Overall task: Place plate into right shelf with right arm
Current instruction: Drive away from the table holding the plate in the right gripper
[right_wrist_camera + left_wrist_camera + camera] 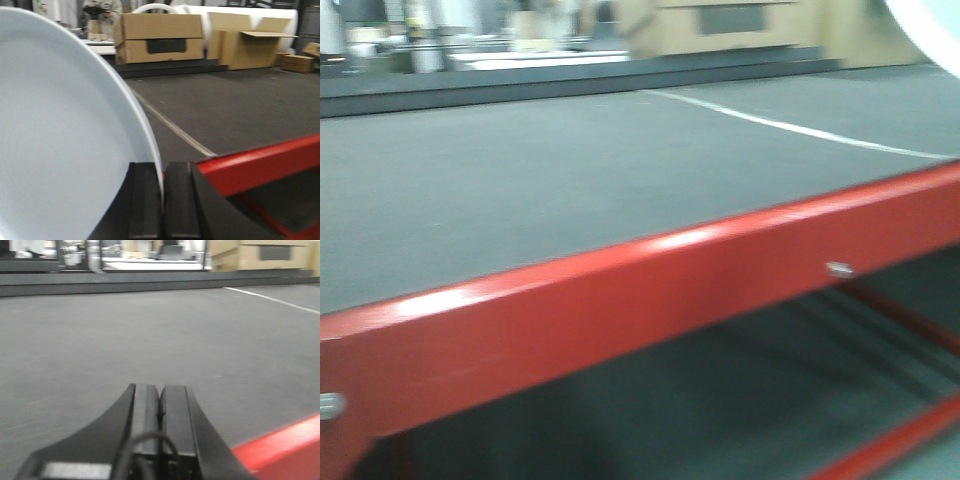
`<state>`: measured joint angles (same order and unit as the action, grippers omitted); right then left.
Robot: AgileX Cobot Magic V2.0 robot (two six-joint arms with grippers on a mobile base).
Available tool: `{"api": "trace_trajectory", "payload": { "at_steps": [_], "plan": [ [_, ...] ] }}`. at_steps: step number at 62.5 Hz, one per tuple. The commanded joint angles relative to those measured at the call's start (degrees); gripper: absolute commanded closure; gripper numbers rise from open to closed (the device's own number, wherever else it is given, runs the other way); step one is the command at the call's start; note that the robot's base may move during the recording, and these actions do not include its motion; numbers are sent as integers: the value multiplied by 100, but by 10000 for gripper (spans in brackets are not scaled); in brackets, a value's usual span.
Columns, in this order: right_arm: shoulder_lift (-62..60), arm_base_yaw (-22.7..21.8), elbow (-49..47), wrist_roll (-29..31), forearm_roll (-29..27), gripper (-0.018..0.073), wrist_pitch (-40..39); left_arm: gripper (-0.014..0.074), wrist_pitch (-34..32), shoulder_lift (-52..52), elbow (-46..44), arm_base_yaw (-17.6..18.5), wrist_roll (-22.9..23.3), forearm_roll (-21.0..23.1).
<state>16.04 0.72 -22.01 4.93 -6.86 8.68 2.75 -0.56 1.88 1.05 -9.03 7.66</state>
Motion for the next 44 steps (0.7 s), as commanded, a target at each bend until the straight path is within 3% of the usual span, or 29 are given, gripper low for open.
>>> {"api": "trace_trajectory", "payload": {
  "at_steps": [1, 44],
  "plan": [
    [39, -32, -168, 39, -49, 505, -631, 724, -516, -59, 59, 11, 40, 47],
    [39, -32, -168, 39, -49, 505, -631, 724, -516, -59, 59, 11, 40, 47]
  ]
}}
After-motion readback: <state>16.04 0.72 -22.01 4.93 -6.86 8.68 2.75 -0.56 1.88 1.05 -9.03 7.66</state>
